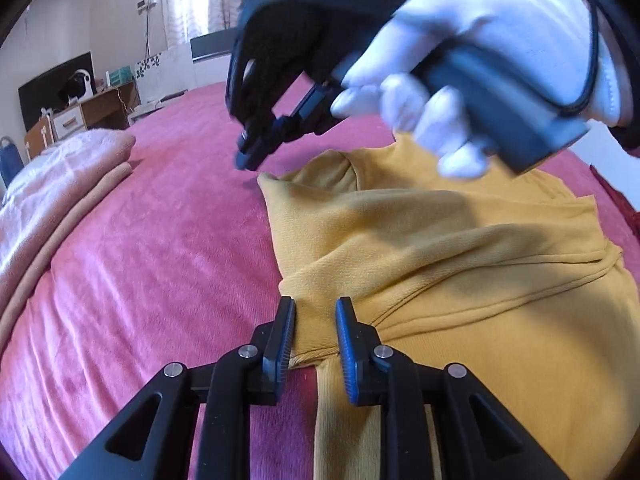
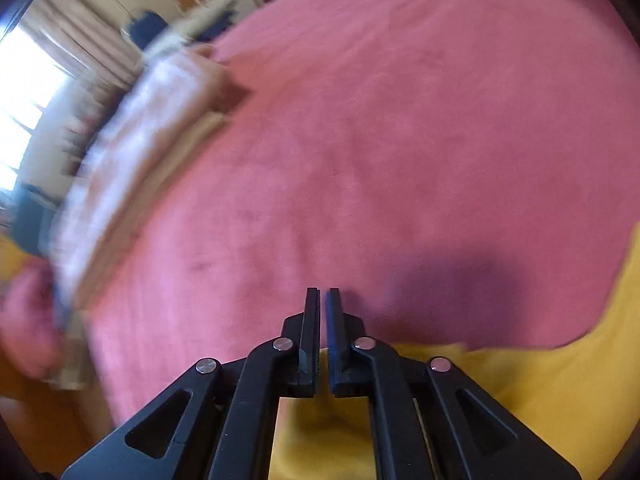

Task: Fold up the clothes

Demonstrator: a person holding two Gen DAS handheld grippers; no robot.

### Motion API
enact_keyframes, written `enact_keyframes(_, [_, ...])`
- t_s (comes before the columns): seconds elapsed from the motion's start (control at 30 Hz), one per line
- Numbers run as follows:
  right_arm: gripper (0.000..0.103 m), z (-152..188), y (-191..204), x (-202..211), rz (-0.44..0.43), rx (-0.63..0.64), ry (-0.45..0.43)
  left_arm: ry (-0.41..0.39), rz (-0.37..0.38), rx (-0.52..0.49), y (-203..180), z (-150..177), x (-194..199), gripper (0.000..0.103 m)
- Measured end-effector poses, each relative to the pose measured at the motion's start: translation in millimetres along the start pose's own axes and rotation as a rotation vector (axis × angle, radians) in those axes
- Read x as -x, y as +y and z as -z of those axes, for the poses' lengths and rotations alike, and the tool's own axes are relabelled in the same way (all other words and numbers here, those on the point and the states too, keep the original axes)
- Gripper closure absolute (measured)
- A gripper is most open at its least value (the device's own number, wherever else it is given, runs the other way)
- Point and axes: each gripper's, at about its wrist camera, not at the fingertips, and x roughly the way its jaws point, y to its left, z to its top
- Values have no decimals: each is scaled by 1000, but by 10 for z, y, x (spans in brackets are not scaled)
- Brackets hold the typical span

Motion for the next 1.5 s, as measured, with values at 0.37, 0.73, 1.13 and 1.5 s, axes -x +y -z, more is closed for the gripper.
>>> enact_keyframes(0.37, [57, 362, -272, 60, -248, -79, 128, 6, 62, 78, 105, 6, -33, 76])
enact_keyframes(0.73, [97, 553, -759, -73, -431, -546, -60, 36, 80, 119, 138, -4, -69, 71])
enact_keyframes(1.13, [71, 514, -958, 338, -463, -530, -232, 114, 135, 251, 278, 232, 191, 72])
enact_keyframes(1.5, [44, 1853, -1086, 1550, -268, -359, -454, -185, 59, 309, 202, -377, 475, 76])
